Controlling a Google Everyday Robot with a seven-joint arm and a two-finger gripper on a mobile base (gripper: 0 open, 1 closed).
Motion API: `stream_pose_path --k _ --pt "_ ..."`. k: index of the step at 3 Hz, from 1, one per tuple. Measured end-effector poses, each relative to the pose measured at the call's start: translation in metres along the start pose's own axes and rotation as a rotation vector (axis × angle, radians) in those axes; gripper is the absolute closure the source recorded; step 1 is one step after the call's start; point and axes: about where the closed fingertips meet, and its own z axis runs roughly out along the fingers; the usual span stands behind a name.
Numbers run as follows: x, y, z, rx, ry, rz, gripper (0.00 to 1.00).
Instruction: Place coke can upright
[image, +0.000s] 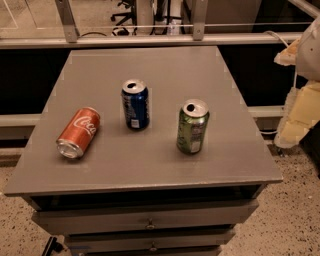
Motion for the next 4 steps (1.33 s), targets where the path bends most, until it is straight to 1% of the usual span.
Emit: stream_pose_path --k 1,2,3,4 --pt "0.000 0.000 0.000 0.000 0.000 0.000 0.00" --pt "-0.009 -0.002 -0.005 0.016 0.000 -0.020 0.00" --pt "-0.035 -0.009 -0.012 0.026 0.003 -0.074 0.00" --pt "-0.076 -0.018 -0.018 0.034 0.003 -0.156 0.00"
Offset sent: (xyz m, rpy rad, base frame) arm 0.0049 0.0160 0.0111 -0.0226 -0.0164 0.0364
